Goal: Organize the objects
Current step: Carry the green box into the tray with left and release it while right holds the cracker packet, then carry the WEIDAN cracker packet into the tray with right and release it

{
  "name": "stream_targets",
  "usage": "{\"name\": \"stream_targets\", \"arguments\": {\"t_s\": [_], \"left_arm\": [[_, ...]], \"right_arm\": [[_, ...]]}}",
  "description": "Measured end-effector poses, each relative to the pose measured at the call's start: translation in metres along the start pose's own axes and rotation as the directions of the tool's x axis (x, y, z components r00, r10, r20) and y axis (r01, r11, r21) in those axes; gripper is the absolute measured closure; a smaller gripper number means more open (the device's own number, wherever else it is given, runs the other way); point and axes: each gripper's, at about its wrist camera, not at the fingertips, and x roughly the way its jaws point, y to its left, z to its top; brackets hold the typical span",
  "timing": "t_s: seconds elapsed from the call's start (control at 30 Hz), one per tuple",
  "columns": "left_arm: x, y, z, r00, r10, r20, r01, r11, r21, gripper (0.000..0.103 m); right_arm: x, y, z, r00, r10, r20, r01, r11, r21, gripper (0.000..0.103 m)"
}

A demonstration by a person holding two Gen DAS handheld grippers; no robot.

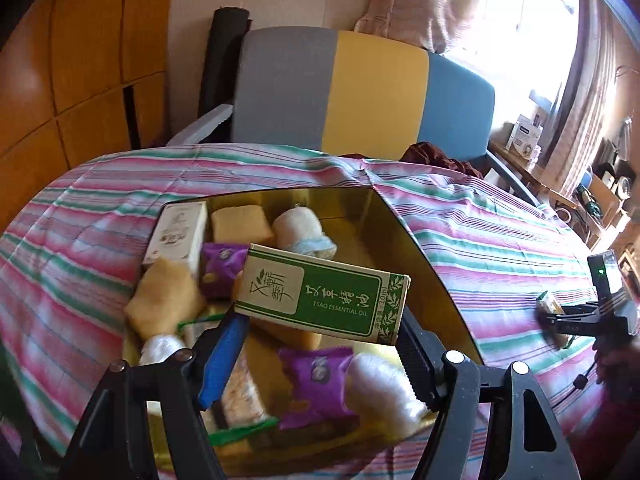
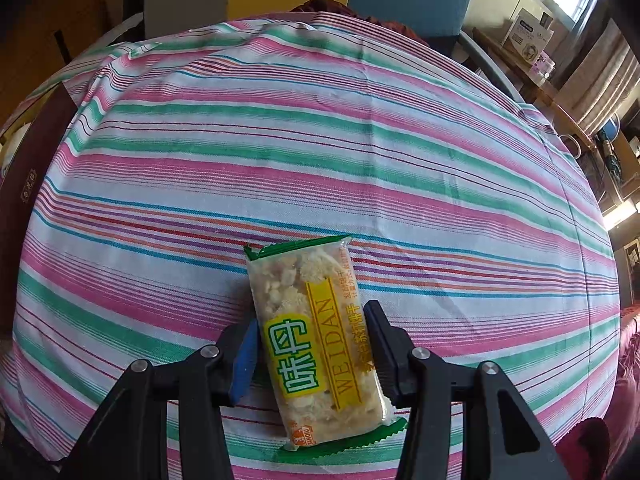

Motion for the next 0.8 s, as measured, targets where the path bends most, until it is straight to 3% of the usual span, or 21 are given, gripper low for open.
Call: {"name": "stream_targets", "arguments": {"t_s": [0.23, 0.4, 0.67, 0.8], "left_arm": [[0.047, -0.023, 0.018, 0.996, -0.033, -0.083, 0.037, 0.998, 0.051, 0.03], [0.071, -0.032, 0.014, 0.989, 0.004, -0.145, 0.01, 0.995, 0.099, 0.029], [0.068, -0.038, 0.002, 0.989, 0.024, -0.143, 0.0, 0.986, 0.165, 0.018], [0.057, -0.03, 0.0, 0.992, 0.023, -0.122, -0.006, 0.991, 0.132, 0.018]], "right_arm": [[-0.002, 0.001, -0.001, 1.0, 0.004, 0.001, -0.004, 1.0, -0.006, 0.053], [-0.003, 0.001, -0.002, 1.0, 0.008, 0.003, -0.008, 1.0, -0.012, 0.053], [-0.006, 0.002, -0.003, 1.0, 0.009, 0.005, -0.009, 1.0, -0.018, 0.053], [-0.005, 0.002, -0.002, 1.0, 0.012, 0.004, -0.012, 1.0, -0.014, 0.053]]}}
